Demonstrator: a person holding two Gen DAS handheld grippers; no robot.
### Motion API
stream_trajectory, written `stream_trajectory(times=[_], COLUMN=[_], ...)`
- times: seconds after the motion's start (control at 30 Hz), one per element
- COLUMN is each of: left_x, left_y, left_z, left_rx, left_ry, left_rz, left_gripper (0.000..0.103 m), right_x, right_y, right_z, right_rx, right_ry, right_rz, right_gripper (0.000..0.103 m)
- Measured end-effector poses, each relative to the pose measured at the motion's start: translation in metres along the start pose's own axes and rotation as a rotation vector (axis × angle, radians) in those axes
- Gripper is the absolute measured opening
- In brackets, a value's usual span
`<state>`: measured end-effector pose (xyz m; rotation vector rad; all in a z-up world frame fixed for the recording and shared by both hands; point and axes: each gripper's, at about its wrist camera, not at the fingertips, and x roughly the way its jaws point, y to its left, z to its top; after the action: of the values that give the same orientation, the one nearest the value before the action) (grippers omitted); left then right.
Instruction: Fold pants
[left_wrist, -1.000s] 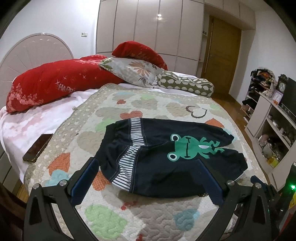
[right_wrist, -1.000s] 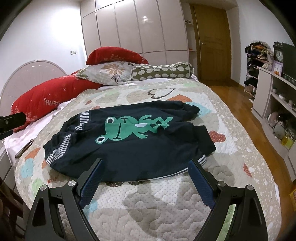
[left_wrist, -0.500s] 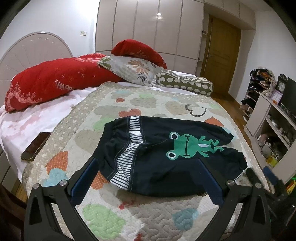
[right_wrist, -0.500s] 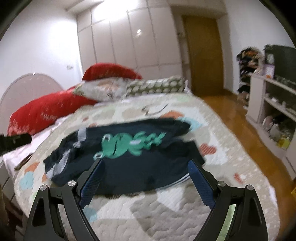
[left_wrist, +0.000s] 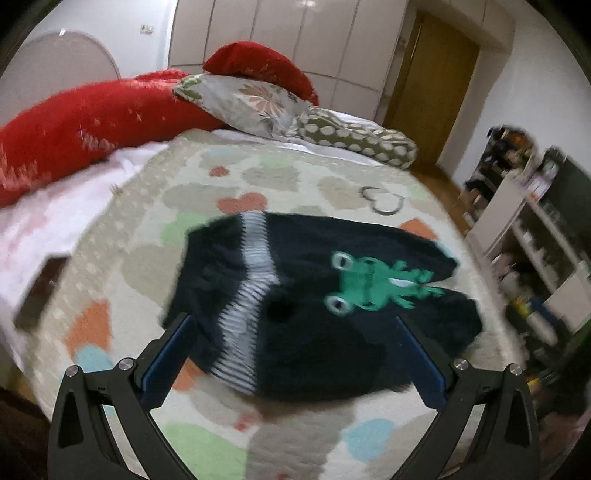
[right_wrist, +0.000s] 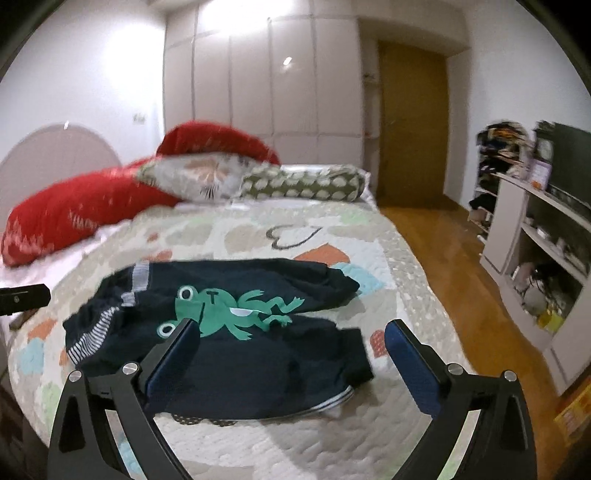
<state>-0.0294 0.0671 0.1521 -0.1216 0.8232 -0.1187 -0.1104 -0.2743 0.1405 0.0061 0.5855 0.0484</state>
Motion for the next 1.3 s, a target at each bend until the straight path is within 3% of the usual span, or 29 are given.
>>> stream_trajectory(times=[0.13,0.27,0.43,0.57,0.83,0.9,0.97,1.03,1.07,1.1,1.13,1.17,1.3], left_x=[0.018,0.055,0.122,0.178,0.273,0.282,0.285,0.282,0.279,0.273,0.270,0.266,0.235], left_y=[0.006,0.003,-0.008,-0.008,0.021,0.021,0.014,0.004,0.001,-0.001,0.000,-0.001,-0.008], left_z=[0.027,0.054,0.077,0.094,0.109,0.106,0.101,0.096,0.096,0.097,0.099,0.101,0.105], left_rx=[0.115,0.226,0.329,0.336,0.194,0.201,0.263,0.345,0.362,0.365,0.357,0.342,0.354], left_ry=[0.032,0.104,0.230,0.321,0.479,0.492,0.492,0.466,0.457,0.448,0.451,0.452,0.372], left_rz=[0.057,0.028,-0.001,-0.050,-0.153,-0.168,-0.146,-0.092,-0.099,-0.110,-0.126,-0.143,-0.107], left_gripper=[0.103,0.103,0.103,0.103,0.103,0.103,0.101,0.077,0.060,0.028,0.016,0.014,0.014], right_x=[0.020,0.053,0.133,0.197,0.300,0.315,0.329,0.331,0.328,0.324,0.323,0.321,0.307], right_y=[-0.010,-0.010,-0.001,0.010,0.022,0.025,0.025,0.028,0.028,0.029,0.029,0.029,0.036], right_z=[0.034,0.060,0.085,0.096,0.098,0.092,0.083,0.077,0.076,0.077,0.079,0.081,0.085], right_rx=[-0.068,-0.164,-0.257,-0.323,-0.362,-0.376,-0.384,-0.396,-0.399,-0.386,-0.368,-0.345,-0.352], right_ry=[0.078,0.132,0.294,0.382,0.507,0.531,0.568,0.571,0.556,0.551,0.552,0.559,0.535], right_rz=[0.073,0.100,0.154,0.147,0.201,0.215,0.233,0.263,0.278,0.313,0.327,0.341,0.325], right_gripper=[0.102,0.102,0.101,0.098,0.095,0.094,0.085,0.077,0.057,0.043,0.020,0.008,0.006])
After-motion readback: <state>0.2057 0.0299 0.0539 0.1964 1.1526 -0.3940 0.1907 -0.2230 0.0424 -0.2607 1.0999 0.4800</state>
